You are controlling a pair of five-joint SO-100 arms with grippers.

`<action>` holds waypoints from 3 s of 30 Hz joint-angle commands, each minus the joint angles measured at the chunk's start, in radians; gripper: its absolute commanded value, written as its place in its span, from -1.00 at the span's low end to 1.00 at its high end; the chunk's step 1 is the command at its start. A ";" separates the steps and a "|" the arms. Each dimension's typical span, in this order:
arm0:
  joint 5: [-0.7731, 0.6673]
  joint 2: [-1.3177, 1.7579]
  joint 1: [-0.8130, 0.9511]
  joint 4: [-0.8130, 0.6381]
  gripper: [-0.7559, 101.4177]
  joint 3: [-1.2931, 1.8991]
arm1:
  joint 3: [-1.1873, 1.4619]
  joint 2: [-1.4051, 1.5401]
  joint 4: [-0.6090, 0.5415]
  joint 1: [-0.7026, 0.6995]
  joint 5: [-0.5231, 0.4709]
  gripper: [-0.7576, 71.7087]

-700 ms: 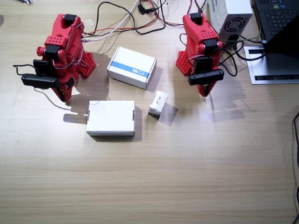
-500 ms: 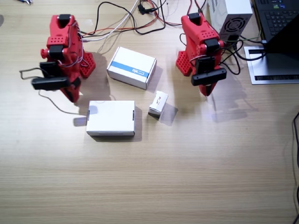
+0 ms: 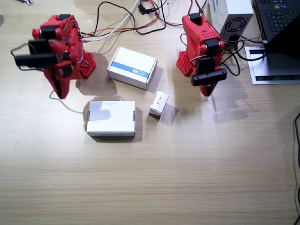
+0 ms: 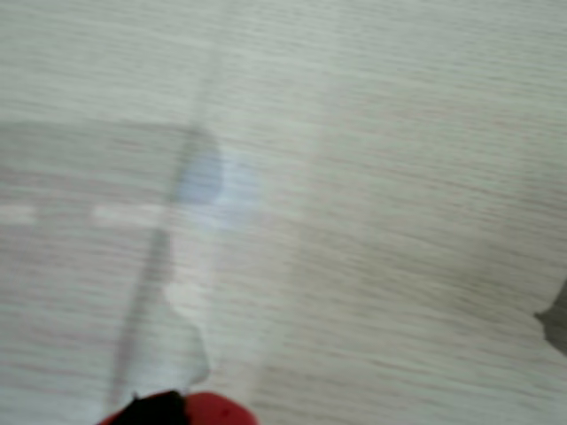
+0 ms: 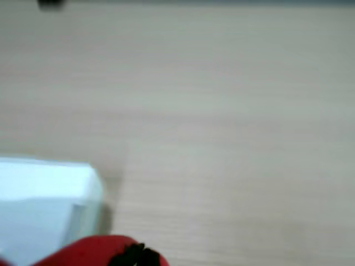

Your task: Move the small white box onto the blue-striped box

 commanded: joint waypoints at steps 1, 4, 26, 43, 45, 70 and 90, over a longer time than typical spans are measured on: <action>-0.006 0.026 -0.037 0.006 -0.99 -0.018 | -0.512 -0.304 0.158 -0.264 0.144 -0.63; -0.003 0.026 -0.037 0.006 -0.99 -0.018 | -0.785 -0.583 0.239 -0.541 0.331 -0.35; -0.006 0.025 -0.035 0.005 -0.99 -0.018 | -1.551 -2.045 0.121 -0.954 0.482 0.44; 0.005 0.025 -0.038 0.006 -0.99 -0.018 | -1.637 -2.364 0.235 -1.032 0.560 0.40; 0.005 0.025 -0.038 0.006 -0.99 -0.018 | -1.667 -2.402 0.235 -1.051 0.572 0.34; 0.006 0.025 -0.038 0.006 -0.99 -0.018 | -1.723 -2.264 0.244 -1.028 0.673 -0.36; 0.006 0.025 -0.040 0.005 -0.99 -0.018 | -1.460 -1.690 0.245 -0.871 0.623 -0.34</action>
